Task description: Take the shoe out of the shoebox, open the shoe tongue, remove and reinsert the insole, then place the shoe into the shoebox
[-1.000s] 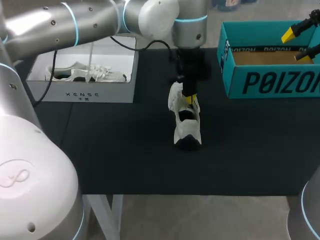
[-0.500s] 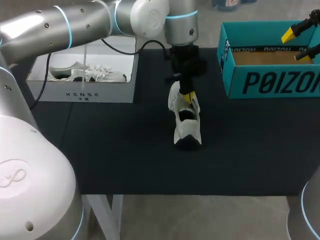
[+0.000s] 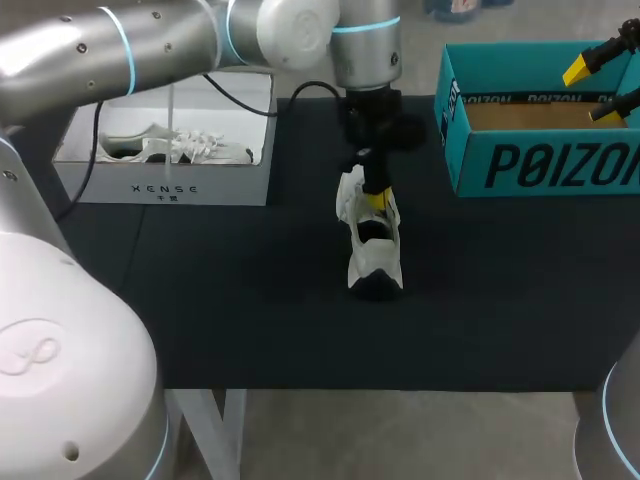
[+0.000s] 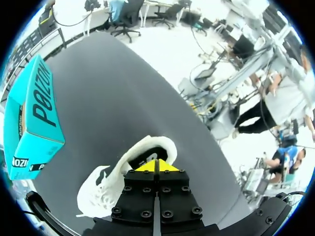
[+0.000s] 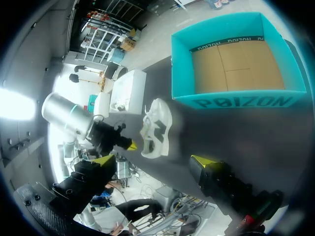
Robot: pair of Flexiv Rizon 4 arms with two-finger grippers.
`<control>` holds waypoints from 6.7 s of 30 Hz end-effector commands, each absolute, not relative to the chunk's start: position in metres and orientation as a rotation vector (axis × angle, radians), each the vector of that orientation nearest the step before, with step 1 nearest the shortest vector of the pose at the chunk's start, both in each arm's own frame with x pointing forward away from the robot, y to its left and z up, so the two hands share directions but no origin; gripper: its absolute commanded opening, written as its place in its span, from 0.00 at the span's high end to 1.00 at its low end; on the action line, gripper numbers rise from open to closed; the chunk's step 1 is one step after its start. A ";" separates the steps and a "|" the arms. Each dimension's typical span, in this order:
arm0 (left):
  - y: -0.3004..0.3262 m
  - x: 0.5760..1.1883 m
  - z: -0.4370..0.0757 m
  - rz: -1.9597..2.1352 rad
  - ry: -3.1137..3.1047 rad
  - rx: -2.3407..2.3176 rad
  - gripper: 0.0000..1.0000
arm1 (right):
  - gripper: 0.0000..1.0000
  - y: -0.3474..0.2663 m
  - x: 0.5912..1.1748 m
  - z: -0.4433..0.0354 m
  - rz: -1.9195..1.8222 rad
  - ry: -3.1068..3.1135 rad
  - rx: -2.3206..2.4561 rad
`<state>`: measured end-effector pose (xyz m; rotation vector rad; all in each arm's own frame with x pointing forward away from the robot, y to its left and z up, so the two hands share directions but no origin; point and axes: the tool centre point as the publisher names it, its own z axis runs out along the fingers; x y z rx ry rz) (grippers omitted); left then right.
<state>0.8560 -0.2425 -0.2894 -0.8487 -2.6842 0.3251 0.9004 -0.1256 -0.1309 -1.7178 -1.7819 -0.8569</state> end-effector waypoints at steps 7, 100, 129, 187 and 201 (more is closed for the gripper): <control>-0.243 0.857 -0.287 0.301 -2.682 -0.767 1.00 | 0.00 -0.126 0.901 -0.131 -0.854 -1.783 -1.720; -0.180 0.819 -0.285 0.196 -2.818 -0.857 1.00 | 0.00 -0.126 0.901 -0.131 -0.854 -1.783 -1.720; -0.129 0.868 -0.253 0.073 -2.387 -1.622 1.00 | 0.00 -0.126 0.901 -0.131 -0.854 -1.783 -1.720; 0.133 1.050 -0.196 -0.185 -2.084 -2.089 1.00 | 0.00 -0.126 0.901 -0.131 -0.854 -1.783 -1.720; 0.169 1.082 -0.202 -0.297 -2.100 -2.089 1.00 | 0.00 -0.126 0.901 -0.131 -0.854 -1.783 -1.720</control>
